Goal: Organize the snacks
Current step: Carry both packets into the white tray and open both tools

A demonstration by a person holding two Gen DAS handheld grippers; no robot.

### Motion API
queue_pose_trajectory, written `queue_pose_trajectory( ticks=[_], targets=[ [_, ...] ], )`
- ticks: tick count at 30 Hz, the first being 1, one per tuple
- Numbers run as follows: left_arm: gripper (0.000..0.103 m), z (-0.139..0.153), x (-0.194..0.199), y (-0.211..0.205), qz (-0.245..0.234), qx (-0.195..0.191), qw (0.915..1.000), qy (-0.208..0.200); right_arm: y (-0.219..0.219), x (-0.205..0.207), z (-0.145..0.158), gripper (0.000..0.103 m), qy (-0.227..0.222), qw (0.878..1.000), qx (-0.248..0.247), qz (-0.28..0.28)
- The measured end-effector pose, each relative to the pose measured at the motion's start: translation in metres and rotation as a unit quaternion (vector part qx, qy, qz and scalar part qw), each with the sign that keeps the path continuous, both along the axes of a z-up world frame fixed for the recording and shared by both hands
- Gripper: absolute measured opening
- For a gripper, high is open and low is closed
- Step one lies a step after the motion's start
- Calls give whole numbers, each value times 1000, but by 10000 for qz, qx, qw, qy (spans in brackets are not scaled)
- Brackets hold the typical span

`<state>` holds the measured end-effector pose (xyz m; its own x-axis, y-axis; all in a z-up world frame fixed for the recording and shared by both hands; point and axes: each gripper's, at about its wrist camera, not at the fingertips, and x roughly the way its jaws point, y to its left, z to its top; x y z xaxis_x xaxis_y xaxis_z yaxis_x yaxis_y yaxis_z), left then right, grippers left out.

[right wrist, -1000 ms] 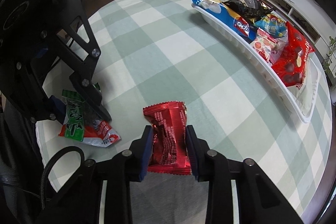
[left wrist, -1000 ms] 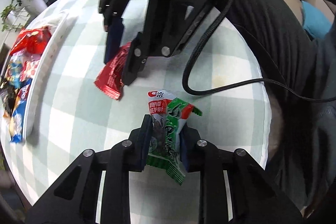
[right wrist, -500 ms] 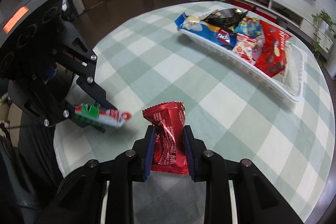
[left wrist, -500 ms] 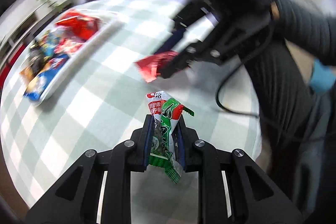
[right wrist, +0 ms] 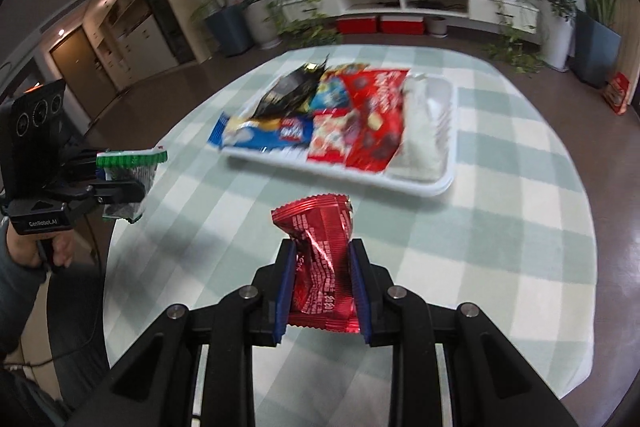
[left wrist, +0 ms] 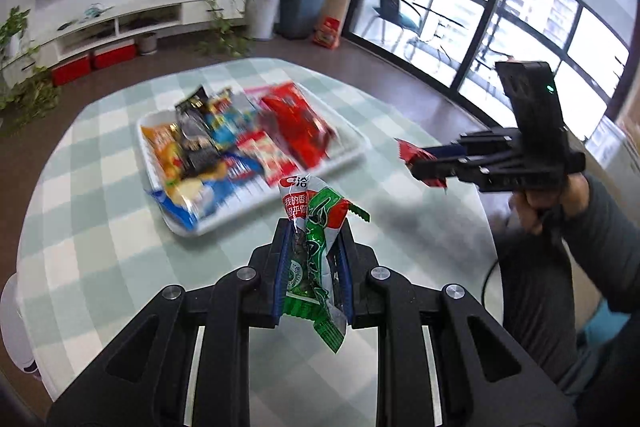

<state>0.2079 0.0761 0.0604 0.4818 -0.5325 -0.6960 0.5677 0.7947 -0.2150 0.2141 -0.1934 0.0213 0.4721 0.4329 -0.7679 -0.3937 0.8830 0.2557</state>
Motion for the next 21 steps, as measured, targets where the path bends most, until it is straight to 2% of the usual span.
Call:
queue_pose_trajectory(
  ticks=[5, 9, 16, 21],
  targets=[
    [19, 13, 48, -12, 417, -79, 9991, 12, 12, 33, 26, 29, -244, 9994, 66, -240],
    [19, 10, 89, -26, 678, -109, 9976, 67, 30, 56, 30, 29, -256, 9994, 71, -233],
    [19, -24, 139, -58, 752, 251, 9965, 268, 55, 95, 1, 29, 57, 9993, -92, -348],
    [20, -55, 156, -68, 819, 574, 9945, 306, 65, 112, -21, 29, 169, 9980, -493, -354]
  ],
)
